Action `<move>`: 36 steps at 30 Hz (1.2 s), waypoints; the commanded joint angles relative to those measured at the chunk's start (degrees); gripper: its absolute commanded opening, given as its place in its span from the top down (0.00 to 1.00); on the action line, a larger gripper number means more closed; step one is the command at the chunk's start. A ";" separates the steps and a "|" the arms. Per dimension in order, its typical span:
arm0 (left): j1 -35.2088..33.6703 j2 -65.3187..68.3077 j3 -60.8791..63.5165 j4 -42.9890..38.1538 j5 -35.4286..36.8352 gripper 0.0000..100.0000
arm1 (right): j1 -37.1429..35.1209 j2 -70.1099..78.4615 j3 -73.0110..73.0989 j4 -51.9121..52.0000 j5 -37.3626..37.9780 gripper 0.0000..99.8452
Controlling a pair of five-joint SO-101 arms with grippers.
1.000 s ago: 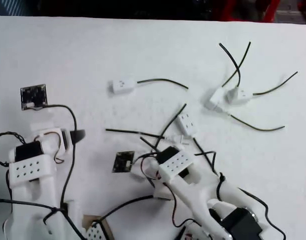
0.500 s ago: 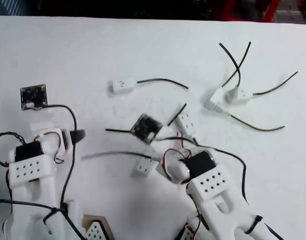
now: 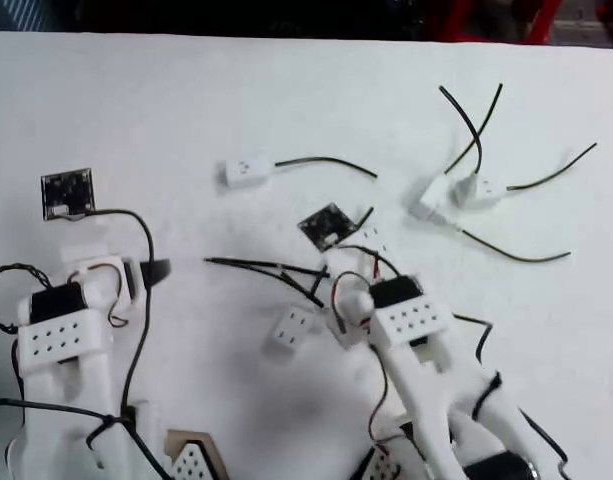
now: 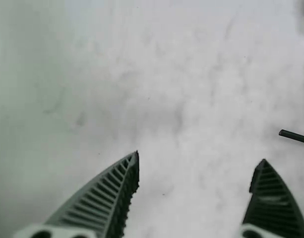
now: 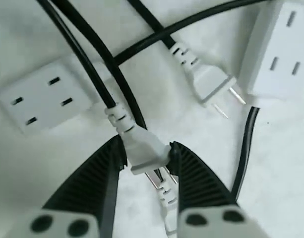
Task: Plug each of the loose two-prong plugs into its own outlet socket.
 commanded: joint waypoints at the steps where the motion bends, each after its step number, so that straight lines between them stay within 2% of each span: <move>1: 0.66 -1.36 -0.18 -1.05 -0.18 0.65 | 0.31 3.30 -0.88 -1.10 -0.44 0.93; 4: 0.66 -1.36 -0.18 -1.05 -0.18 0.65 | 0.31 4.35 -0.97 -1.10 -0.26 0.89; 8: 0.66 -1.36 -0.18 -1.05 -0.18 0.65 | 0.31 3.82 -3.25 0.92 0.00 0.89; 13: 0.66 -1.36 -0.18 -1.05 -0.18 0.65 | 0.48 4.35 -10.29 9.19 4.40 0.89; 18: 0.66 -1.36 -0.18 -1.05 -0.18 0.65 | 0.22 4.44 -14.33 12.44 8.88 0.88; 24: 0.66 -1.36 -0.18 -1.05 -0.18 0.65 | -0.57 6.37 -14.51 16.31 9.41 0.77; 33: 0.66 -1.36 -0.18 -1.14 -0.18 0.65 | -0.75 9.36 -18.02 16.22 10.20 0.79; 36: 0.66 -1.36 -0.18 -1.14 -0.18 0.65 | -1.01 9.45 -19.08 14.29 16.53 0.82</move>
